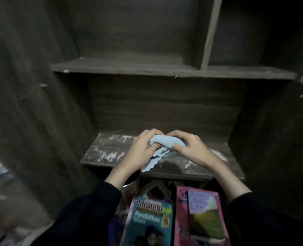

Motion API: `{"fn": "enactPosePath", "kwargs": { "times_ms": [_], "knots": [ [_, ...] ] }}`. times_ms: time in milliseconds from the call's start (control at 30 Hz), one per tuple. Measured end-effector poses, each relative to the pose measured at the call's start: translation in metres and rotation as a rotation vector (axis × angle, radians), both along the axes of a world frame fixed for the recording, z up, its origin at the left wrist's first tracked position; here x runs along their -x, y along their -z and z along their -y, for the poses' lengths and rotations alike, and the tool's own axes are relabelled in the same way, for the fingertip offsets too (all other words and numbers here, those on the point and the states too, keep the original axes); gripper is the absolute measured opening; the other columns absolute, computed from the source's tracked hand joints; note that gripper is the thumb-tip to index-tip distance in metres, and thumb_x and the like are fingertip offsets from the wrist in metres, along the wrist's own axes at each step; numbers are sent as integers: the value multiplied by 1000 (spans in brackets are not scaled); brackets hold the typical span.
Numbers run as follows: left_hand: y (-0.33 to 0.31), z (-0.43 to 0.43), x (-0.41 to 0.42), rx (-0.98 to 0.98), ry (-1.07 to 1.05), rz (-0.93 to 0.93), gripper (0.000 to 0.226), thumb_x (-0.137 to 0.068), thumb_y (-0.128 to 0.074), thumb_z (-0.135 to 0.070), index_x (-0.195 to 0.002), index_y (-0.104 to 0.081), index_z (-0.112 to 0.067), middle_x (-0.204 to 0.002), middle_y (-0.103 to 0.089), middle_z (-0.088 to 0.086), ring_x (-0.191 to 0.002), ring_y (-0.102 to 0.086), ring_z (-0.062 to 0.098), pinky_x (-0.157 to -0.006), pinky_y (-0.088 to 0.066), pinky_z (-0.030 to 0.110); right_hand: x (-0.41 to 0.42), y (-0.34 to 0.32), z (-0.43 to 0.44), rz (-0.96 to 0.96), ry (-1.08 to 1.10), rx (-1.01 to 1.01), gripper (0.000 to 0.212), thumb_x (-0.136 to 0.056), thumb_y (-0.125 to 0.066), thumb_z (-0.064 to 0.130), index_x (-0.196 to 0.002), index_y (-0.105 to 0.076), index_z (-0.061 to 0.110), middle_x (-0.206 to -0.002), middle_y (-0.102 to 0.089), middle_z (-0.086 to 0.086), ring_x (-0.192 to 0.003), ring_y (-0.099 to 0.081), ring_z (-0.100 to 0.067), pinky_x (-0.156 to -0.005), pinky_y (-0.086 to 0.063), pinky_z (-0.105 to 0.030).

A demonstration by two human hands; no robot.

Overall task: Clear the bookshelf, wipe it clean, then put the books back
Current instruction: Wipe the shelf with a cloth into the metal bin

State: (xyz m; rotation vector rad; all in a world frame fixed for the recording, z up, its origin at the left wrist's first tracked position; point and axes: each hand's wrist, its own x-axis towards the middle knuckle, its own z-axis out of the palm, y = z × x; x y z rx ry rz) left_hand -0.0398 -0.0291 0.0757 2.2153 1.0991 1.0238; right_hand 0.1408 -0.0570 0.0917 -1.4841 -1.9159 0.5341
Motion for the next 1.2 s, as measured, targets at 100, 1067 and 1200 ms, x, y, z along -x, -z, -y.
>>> {"fn": "enactPosePath", "kwargs": {
  "times_ms": [100, 1067, 1200],
  "knots": [
    [42, -4, 28, 92, -44, 69, 39, -87, -56, -2, -96, -55, -39, -100, -60, 0, -93, -53, 3, -80, -39, 14, 36, 50, -12, 49, -68, 117, 59, -70, -67, 46, -125, -52, 35, -119, -59, 6, -112, -52, -13, -90, -42, -33],
    [334, -120, 97, 1113, -771, 1260, 49, -97, -52, -8, -141, -35, -22, -126, -57, 22, -79, -63, 30, -44, -56, 35, 101, 314, -59, -173, 174, 135, 49, -81, -63, -10, -123, -65, 15, -106, -70, -1, -92, -60, -5, -67, -41, -3],
    [335, -123, 93, 1107, -821, 1283, 55, -95, -42, 5, -140, -36, -26, -124, -56, 21, -97, -61, 37, -54, -57, 38, 98, 319, -57, -183, 176, 147, 49, -80, -63, -11, -123, -64, 13, -110, -70, -8, -98, -64, -18, -71, -46, -23]
  ]
}}
